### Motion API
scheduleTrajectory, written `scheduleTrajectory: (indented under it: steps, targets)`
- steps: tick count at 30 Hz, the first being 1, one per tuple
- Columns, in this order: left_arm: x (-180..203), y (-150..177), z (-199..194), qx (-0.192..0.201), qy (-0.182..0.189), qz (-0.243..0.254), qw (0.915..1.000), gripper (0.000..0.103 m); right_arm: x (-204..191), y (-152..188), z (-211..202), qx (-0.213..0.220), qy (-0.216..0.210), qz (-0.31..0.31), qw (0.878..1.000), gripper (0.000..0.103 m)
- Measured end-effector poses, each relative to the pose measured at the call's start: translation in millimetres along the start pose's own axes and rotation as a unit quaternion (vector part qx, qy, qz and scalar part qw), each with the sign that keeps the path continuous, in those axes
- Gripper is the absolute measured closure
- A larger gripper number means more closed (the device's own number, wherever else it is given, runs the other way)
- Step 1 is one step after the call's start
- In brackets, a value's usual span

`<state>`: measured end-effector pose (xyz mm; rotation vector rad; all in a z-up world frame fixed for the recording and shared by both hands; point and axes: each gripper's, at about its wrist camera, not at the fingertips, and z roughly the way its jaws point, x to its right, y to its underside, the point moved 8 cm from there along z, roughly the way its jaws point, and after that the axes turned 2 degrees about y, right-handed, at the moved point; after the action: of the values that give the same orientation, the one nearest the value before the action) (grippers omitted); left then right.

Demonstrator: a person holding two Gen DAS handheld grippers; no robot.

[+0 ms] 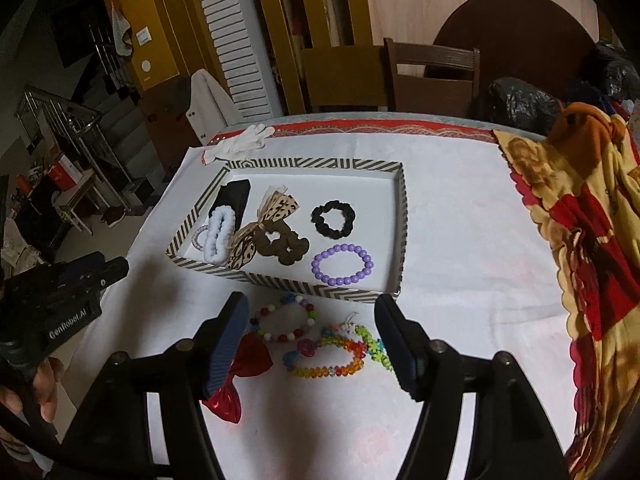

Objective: Organize jewelry
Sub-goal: 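Withdraw both grippers over the red satin bow and remaining bracelets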

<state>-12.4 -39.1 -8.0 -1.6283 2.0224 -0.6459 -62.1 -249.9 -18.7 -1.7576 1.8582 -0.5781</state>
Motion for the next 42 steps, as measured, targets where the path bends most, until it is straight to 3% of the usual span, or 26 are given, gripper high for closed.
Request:
scheduleTrajectory:
  steps: [12, 22, 26, 33, 42]
  targets:
    - [8, 6, -17, 0.011, 0.036, 0.004, 0.9993, 0.076, -5, 12, -25, -0.013, 0.027, -0.02, 0.999, 0.031]
    - [20, 19, -5, -0.015, 0.068, -0.006, 0.9976, 0.076, 0, 19, -33, -0.017, 0.031, -0.008, 0.999, 0.03]
    - [32, 21, -4, -0.014, 0.061, 0.017, 0.9979, 0.076, 4, 25, -24, -0.018, 0.022, 0.008, 1.0, 0.029]
    - [40, 24, 1, -0.028, 0.071, 0.012, 0.997, 0.076, 16, 37, -9, -0.031, 0.013, 0.027, 0.999, 0.029]
    - [41, 28, 3, -0.034, 0.077, 0.0, 0.9965, 0.076, 27, 29, -7, -0.026, 0.017, 0.031, 0.999, 0.029]
